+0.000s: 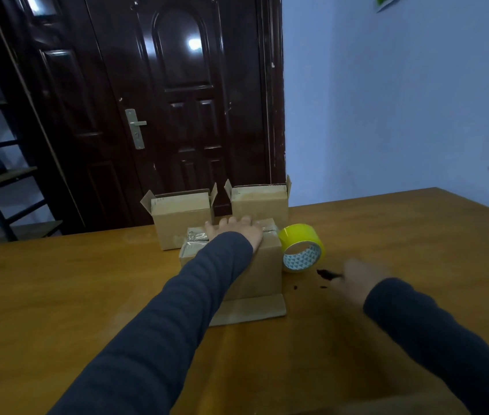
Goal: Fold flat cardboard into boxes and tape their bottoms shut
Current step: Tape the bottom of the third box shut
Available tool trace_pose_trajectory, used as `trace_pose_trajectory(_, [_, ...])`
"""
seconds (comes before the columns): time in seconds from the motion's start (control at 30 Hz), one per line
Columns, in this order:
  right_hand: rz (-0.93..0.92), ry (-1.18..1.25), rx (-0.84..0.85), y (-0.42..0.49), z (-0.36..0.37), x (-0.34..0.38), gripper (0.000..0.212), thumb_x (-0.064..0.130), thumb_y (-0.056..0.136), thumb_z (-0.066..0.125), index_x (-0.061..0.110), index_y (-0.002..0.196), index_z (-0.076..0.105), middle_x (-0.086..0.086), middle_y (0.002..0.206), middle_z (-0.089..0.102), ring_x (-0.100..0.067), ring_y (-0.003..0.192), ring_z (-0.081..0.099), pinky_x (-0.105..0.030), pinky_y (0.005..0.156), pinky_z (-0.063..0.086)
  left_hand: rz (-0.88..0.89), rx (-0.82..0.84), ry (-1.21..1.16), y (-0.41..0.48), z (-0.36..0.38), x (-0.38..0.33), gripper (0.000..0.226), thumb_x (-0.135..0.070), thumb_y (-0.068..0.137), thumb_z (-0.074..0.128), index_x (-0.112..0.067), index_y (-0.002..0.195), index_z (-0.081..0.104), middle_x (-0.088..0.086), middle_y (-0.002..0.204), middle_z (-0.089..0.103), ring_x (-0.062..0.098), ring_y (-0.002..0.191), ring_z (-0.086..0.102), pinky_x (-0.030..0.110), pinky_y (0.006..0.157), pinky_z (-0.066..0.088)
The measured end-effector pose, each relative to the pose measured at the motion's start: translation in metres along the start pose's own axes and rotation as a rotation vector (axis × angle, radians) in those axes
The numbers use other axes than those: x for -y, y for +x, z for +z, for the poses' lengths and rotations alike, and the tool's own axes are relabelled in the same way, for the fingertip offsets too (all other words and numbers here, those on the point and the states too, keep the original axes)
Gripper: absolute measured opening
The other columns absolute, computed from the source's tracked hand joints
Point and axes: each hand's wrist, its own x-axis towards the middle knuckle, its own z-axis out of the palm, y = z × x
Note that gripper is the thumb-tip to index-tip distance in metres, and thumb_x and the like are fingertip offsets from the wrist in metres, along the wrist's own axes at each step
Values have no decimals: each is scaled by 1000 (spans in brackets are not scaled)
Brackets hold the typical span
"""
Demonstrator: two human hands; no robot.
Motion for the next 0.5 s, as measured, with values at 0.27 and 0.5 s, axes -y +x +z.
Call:
trace_pose_trajectory(0.27, [-166, 234, -214, -37, -43, -7, 16, 25, 100, 39, 14, 103, 49, -3, 70, 51, -16, 54, 44, -24, 45, 30, 25, 85, -128, -9, -31, 33, 83, -74, 81, 42, -20, 143, 39, 6, 142, 47, 28, 126, 46, 36, 95, 38])
trace_pose_trajectory(0.5, [-246, 560, -211, -28, -25, 14, 13, 20, 98, 41, 12, 101, 51, -3, 68, 46, -16, 49, 37, -23, 44, 26, -191, -32, -444, -7, -30, 61, 65, -58, 96, 29, -12, 139, 45, 14, 140, 48, 33, 127, 45, 40, 105, 31])
